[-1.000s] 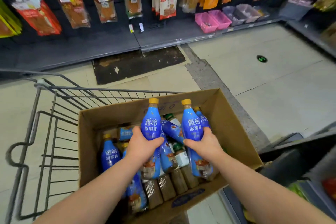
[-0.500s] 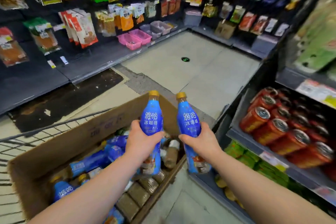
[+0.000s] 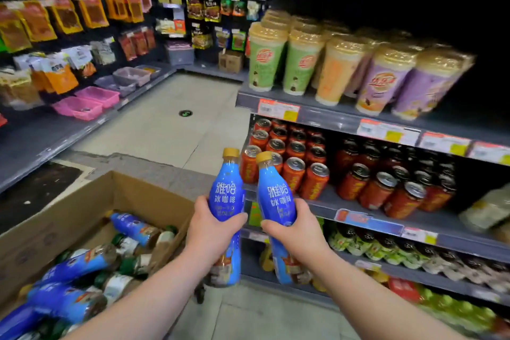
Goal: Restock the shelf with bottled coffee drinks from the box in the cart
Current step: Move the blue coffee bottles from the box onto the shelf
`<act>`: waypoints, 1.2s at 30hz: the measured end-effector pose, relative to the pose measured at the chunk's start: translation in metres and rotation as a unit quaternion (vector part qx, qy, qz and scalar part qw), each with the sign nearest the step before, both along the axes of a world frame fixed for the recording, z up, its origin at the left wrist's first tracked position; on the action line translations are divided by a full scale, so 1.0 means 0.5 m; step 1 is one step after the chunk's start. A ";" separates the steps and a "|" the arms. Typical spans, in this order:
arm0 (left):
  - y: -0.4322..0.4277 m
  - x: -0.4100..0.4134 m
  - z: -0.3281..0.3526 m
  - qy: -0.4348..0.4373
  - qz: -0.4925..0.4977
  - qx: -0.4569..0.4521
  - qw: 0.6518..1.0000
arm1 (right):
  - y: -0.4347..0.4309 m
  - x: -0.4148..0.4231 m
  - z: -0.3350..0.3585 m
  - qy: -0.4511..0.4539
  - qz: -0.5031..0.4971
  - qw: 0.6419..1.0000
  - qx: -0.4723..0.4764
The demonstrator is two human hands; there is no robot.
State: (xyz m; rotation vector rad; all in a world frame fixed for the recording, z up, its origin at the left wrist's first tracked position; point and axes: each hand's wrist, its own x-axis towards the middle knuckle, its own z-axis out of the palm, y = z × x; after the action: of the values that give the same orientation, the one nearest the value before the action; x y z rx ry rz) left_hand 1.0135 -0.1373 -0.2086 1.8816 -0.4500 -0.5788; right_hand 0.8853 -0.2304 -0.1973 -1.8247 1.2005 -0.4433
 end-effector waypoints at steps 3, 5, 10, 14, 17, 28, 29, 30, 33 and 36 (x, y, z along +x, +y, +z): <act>-0.062 -0.130 0.014 0.013 -0.044 -0.008 0.999 | -0.033 -0.146 0.019 -0.010 -0.040 0.999 0.001; -0.104 -0.229 0.028 0.022 -0.079 -0.020 0.996 | -0.056 -0.254 0.037 -0.015 -0.071 0.997 -0.007; -0.192 -0.450 0.066 0.029 -0.159 -0.061 0.985 | -0.104 -0.485 0.087 -0.025 -0.128 0.991 -0.043; -0.234 -0.578 0.103 0.018 -0.198 -0.075 0.977 | -0.125 -0.621 0.126 -0.045 -0.159 0.984 -0.062; -0.257 -0.640 0.135 -0.008 -0.212 -0.074 0.974 | -0.141 -0.688 0.154 -0.059 -0.174 0.980 -0.079; -0.372 -0.727 0.206 -0.030 -0.254 -0.101 0.961 | -0.221 -0.795 0.202 -0.123 -0.220 0.965 -0.069; -0.390 -0.731 0.213 -0.033 -0.257 -0.105 0.960 | -0.234 -0.801 0.208 -0.121 -0.224 0.964 -0.076; -0.410 -0.733 0.222 -0.036 -0.261 -0.113 0.958 | -0.249 -0.806 0.215 -0.119 -0.228 0.963 -0.083; -0.481 -0.731 0.242 -0.031 -0.276 -0.139 0.951 | -0.304 -0.812 0.242 -0.118 -0.235 0.960 -0.094; -0.551 -0.722 0.268 -0.021 -0.288 -0.168 0.943 | -0.378 -0.802 0.274 -0.119 -0.238 0.958 -0.105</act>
State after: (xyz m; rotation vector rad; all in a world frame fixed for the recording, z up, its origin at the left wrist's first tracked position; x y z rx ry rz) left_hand 0.6527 -0.4126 -0.0749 1.4258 -1.0768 -0.7848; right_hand 0.4845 -0.4195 -0.0601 -1.5835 1.4615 -1.0672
